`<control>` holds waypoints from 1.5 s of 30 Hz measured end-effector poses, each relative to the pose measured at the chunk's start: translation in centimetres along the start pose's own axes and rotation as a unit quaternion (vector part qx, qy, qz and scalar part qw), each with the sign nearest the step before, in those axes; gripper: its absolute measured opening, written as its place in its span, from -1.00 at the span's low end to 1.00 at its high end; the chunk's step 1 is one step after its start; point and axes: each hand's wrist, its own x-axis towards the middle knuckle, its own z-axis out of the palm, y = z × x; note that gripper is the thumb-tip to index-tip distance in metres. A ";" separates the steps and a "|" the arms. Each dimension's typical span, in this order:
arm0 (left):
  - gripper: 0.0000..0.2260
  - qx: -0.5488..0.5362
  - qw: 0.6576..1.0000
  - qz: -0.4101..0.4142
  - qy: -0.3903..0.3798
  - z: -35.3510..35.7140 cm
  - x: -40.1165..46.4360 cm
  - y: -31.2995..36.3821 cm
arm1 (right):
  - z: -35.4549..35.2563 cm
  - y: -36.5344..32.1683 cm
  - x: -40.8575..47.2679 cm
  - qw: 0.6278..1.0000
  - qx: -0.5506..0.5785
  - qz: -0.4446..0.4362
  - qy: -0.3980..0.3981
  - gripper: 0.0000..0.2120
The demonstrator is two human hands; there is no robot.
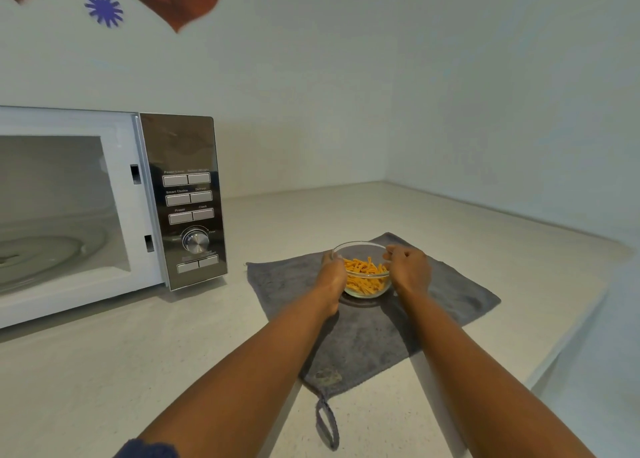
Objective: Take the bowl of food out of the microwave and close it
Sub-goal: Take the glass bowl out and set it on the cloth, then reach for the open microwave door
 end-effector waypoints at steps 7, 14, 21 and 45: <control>-0.63 0.068 0.998 0.006 0.015 -0.2 -0.3 0.1 | -0.2 0.3 0.4 1.000 0.002 0.016 -0.027 -0.69; -0.61 0.088 0.996 0.001 0.023 -1.5 -1.5 1.2 | -0.8 -1.0 0.7 0.997 -0.072 0.014 0.008 -0.69; -0.59 0.223 0.970 0.047 0.088 -5.8 -4.2 4.0 | 1.1 -5.7 -1.6 0.990 0.039 -0.094 0.101 -0.70; -0.56 0.660 0.453 -0.023 0.598 -32.8 -37.9 17.5 | 13.7 -25.5 -27.2 0.802 0.309 -0.468 -0.203 -0.69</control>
